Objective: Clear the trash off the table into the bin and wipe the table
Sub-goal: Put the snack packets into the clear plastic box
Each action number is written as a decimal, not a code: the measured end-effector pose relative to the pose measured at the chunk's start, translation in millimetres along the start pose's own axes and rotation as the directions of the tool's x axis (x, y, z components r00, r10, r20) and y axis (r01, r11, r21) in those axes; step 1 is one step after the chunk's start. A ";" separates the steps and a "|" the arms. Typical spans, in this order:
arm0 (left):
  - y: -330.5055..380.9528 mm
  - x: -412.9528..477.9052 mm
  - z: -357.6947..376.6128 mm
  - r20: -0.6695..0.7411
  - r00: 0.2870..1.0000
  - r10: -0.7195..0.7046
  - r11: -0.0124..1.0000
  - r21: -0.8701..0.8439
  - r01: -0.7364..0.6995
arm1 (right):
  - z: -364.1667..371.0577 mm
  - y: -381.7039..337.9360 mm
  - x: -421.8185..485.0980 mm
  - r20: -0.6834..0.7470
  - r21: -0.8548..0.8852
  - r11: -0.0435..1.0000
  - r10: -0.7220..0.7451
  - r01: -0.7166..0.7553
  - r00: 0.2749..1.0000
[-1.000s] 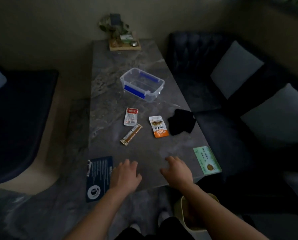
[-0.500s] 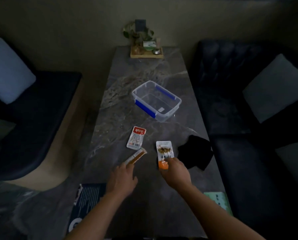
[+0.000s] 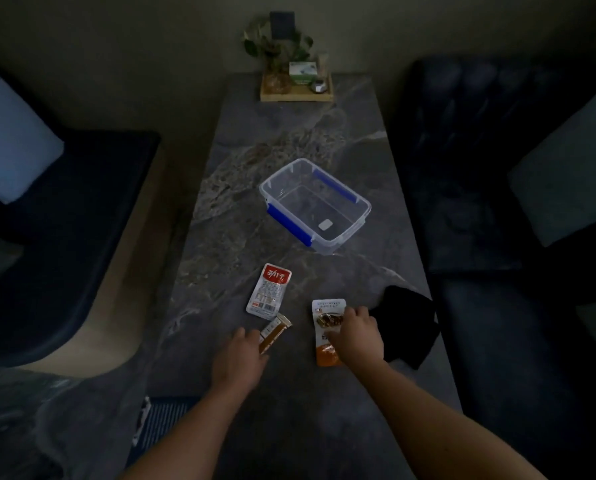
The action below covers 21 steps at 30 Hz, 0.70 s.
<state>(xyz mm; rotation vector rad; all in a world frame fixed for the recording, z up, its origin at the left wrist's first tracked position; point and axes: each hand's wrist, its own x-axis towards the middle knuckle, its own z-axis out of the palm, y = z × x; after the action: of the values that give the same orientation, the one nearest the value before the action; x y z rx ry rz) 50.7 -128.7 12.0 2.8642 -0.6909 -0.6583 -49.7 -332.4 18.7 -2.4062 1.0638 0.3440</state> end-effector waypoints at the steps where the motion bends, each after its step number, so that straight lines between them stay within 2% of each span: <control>1: -1.4 0.1 1.4 -0.002 1.000 0.009 1.000 0.002 -0.009 | 2.3 -1.7 -0.1 0.000 -0.011 1.000 0.010 -0.010 1.000; 4: -6.4 1.7 4.7 -0.032 0.999 0.027 1.000 0.003 -0.026 | 7.6 -6.3 1.3 -0.010 -0.015 0.999 0.043 -0.043 0.999; 11: -11.7 -0.6 7.5 -0.013 1.000 0.029 0.999 -0.024 -0.029 | 10.3 -5.7 4.8 0.018 0.138 0.983 0.122 -0.123 0.992; 17: -21.1 -6.9 8.0 -0.040 0.999 0.024 0.970 -0.243 -0.033 | 9.8 3.6 0.6 0.028 0.364 0.913 0.184 -0.181 0.983; 21: -25.7 -7.8 8.2 0.000 0.997 -0.072 0.880 -0.470 0.063 | 3.7 3.5 -1.4 0.062 0.590 0.778 0.222 -0.216 0.973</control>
<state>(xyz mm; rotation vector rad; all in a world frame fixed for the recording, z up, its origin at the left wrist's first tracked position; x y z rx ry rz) 51.3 -102.4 2.1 2.4444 -0.3619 -0.6965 -53.4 -331.6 15.0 -1.7273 1.2400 0.0499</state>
